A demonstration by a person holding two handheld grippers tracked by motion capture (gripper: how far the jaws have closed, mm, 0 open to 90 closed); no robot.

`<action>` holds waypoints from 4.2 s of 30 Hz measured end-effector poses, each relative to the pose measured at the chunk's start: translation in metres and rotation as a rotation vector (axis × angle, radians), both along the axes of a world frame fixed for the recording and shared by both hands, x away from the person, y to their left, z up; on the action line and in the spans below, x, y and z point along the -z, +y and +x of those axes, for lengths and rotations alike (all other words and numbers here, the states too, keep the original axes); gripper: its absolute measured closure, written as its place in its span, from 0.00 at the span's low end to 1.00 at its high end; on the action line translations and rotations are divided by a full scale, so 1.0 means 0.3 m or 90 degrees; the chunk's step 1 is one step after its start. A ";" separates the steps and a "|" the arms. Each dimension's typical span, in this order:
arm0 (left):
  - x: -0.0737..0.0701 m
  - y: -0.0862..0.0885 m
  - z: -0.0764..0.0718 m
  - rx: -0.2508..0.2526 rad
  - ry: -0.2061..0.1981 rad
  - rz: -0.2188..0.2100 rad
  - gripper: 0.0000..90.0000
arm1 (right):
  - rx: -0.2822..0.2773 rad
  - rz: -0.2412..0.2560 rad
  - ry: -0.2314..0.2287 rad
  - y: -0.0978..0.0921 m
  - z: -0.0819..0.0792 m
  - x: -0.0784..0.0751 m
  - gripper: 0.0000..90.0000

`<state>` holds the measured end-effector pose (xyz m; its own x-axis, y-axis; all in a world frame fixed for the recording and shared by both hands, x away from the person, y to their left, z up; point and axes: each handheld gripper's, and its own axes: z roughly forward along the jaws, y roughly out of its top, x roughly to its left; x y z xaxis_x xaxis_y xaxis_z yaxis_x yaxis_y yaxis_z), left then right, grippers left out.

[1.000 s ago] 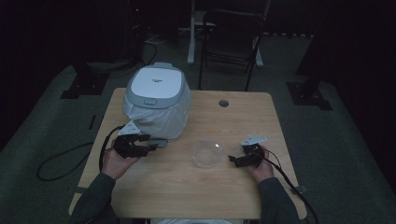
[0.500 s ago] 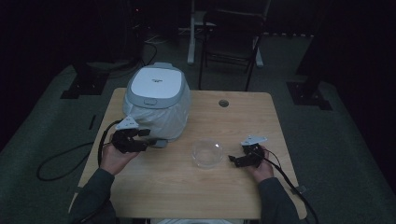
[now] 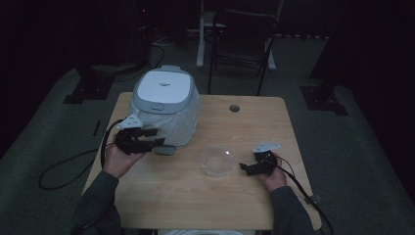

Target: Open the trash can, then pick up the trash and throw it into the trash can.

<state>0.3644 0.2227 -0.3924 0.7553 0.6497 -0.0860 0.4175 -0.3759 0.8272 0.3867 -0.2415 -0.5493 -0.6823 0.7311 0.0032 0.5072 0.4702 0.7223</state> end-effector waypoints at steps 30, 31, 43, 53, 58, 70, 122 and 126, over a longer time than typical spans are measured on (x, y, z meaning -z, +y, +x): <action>-0.169 0.002 0.002 0.004 -0.069 -0.004 0.63 | 0.000 -0.001 0.001 0.000 0.000 0.000 0.13; -0.176 0.002 0.004 0.003 -0.071 -0.004 0.65 | 0.000 -0.001 0.001 0.000 0.000 0.000 0.13; -0.216 -0.008 0.040 -0.019 -0.084 0.007 0.83 | 0.000 -0.001 0.000 0.000 0.000 0.000 0.13; -0.221 -0.013 0.075 -0.026 -0.086 0.012 1.00 | 0.000 -0.001 0.000 0.000 0.000 0.000 0.13; -0.233 -0.012 0.081 -0.041 -0.095 0.010 1.00 | 0.000 -0.001 0.000 0.000 0.000 0.000 0.13; -0.240 -0.035 0.119 -0.050 -0.097 0.006 1.00 | 0.000 -0.001 0.000 0.000 0.000 0.000 0.13; 0.063 0.001 -0.063 -0.001 -0.060 -0.056 0.64 | 0.002 0.002 -0.004 0.002 -0.007 -0.001 0.19; 0.157 -0.008 -0.069 -0.004 -0.040 -0.074 0.64 | -0.010 0.003 -0.004 -0.002 -0.020 -0.017 0.50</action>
